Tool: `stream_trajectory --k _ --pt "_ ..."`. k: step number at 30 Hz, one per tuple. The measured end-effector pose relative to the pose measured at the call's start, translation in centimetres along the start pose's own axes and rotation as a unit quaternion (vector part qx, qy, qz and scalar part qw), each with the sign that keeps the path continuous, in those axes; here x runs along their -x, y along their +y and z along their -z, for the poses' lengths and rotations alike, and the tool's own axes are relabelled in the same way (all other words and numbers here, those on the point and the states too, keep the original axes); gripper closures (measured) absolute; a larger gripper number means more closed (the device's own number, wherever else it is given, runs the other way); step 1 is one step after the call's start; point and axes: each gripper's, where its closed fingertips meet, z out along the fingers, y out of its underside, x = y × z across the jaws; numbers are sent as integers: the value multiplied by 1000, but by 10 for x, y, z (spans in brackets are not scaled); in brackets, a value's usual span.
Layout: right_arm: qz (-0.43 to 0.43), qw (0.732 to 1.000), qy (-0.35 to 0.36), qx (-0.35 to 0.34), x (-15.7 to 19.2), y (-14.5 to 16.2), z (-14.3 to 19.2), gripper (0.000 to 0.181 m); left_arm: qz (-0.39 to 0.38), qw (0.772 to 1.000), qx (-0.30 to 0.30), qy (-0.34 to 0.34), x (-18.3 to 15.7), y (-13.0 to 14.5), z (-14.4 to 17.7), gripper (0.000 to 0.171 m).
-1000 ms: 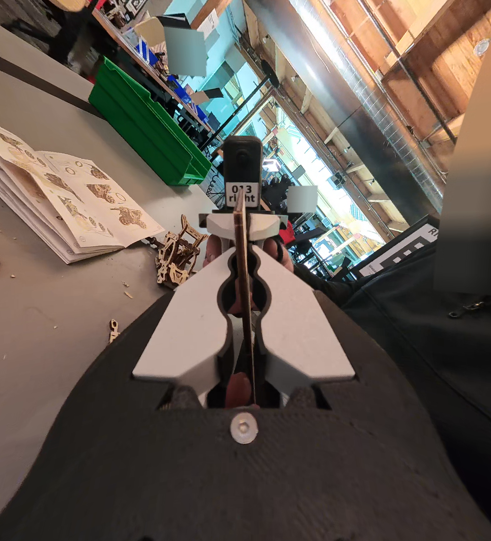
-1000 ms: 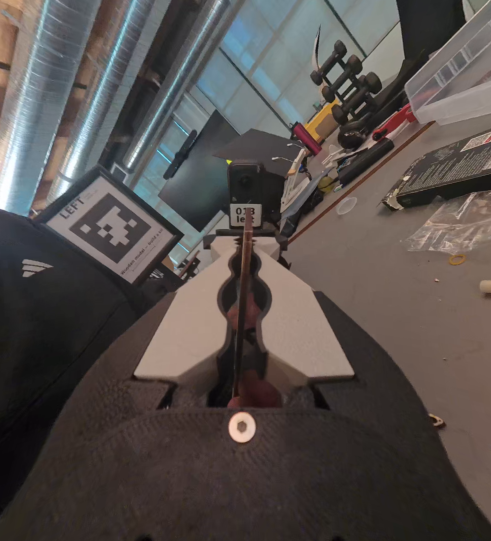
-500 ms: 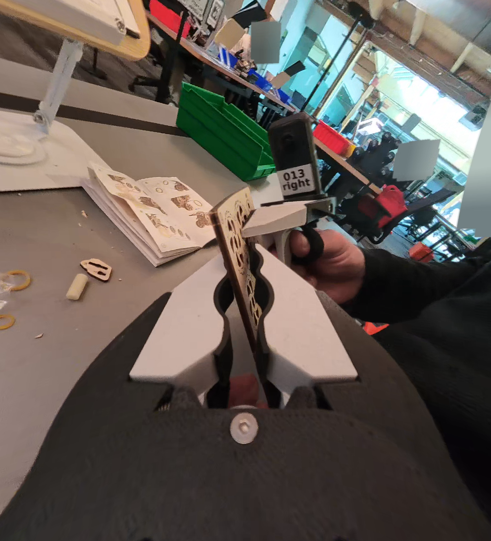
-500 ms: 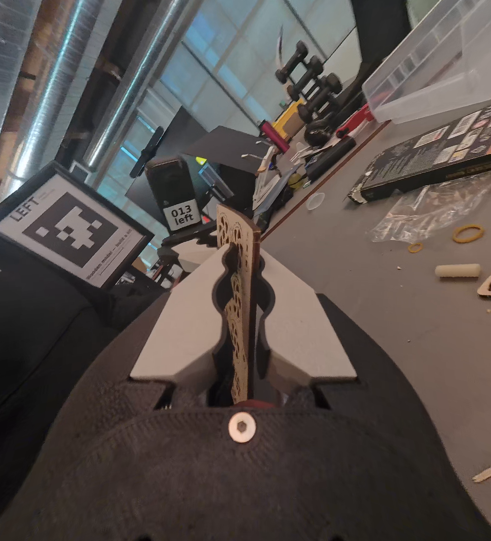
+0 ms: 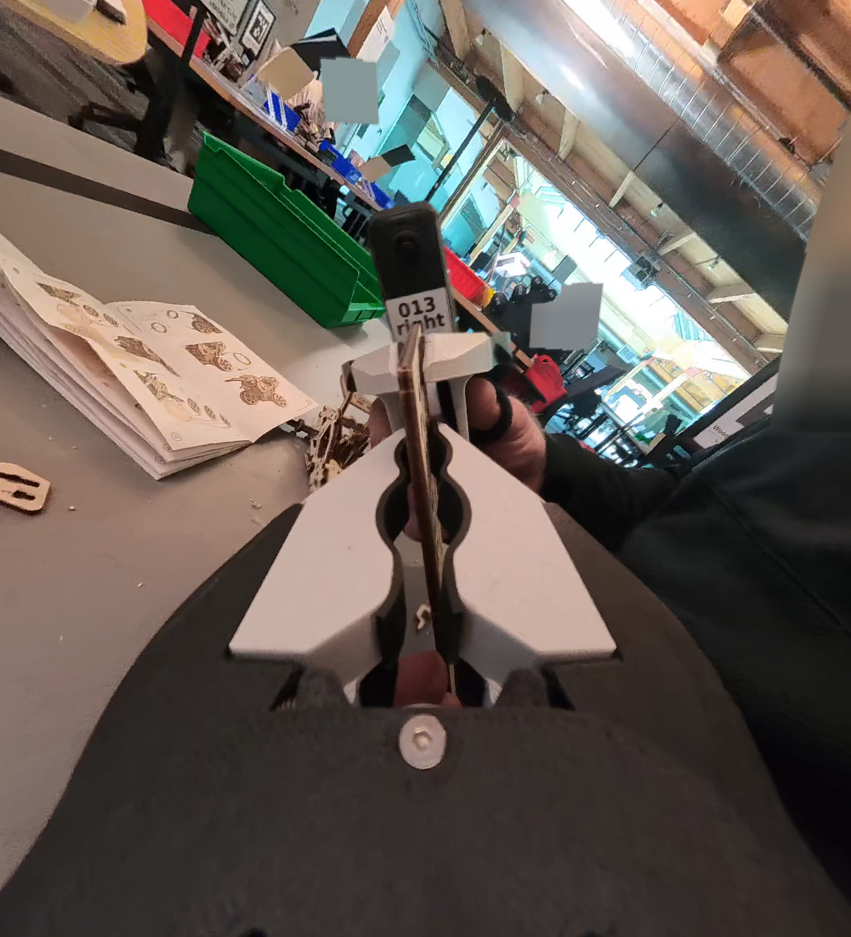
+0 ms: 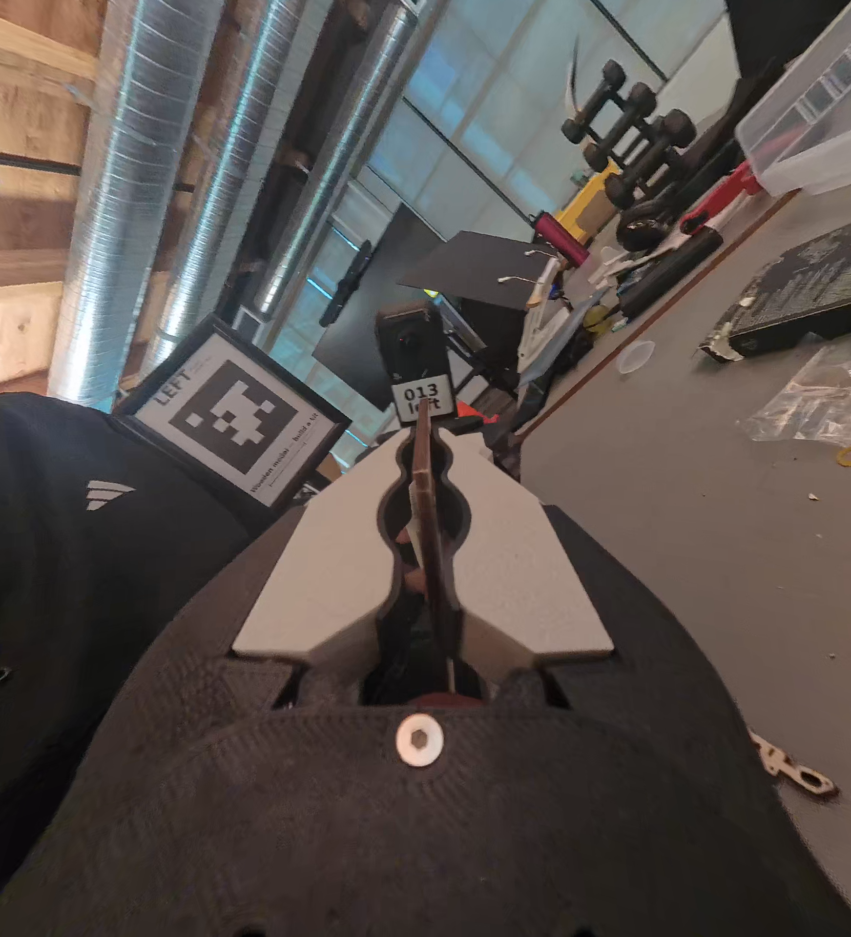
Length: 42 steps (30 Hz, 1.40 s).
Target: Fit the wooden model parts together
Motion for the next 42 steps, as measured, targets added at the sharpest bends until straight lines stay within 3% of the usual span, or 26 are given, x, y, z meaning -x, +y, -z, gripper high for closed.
stream_trajectory --k 3,12,20,25,33,38,42 --pt "-3 1000 -25 6 5 3 5 175 11 1000 -22 11 -3 -9 1 171" --pt "14 1000 -6 -25 6 -4 9 179 13 999 -30 5 -5 -13 0 171" --pt "29 998 54 -26 -3 -4 10 179 -17 998 -26 -55 2 -11 -1 168" --pt "37 993 104 -37 -19 -5 16 175 -91 989 4 -114 9 -7 -6 169" --pt "41 993 113 -2 -27 -3 16 168 -3 998 -12 -66 16 -6 -2 171" --pt "28 992 121 -1 -35 0 18 174 36 998 -22 -47 24 -3 1 168" --pt "22 989 149 1 -51 3 27 174 57 997 11 -52 38 12 10 169"
